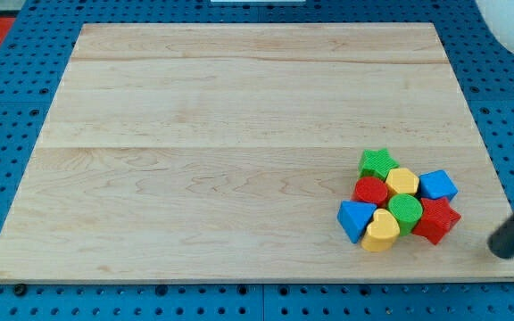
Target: Slide yellow heart to center
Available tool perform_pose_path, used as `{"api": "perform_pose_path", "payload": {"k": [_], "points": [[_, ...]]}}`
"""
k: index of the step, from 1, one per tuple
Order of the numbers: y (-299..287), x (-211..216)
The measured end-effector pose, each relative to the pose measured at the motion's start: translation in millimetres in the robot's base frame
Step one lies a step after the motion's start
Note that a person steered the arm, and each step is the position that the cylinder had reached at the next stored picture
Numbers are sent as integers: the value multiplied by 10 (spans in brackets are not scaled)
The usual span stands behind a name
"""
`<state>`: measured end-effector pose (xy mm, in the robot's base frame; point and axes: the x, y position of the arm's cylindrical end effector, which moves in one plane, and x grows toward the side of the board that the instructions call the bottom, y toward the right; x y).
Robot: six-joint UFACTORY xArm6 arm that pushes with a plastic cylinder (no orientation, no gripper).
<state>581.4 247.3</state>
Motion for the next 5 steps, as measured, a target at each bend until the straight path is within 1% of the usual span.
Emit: {"api": "perform_pose_path", "payload": {"k": [1,2,3,4,5], "points": [[-417,-190],[-632,-127],[-363,59],[-220,357],[-492,373]]}}
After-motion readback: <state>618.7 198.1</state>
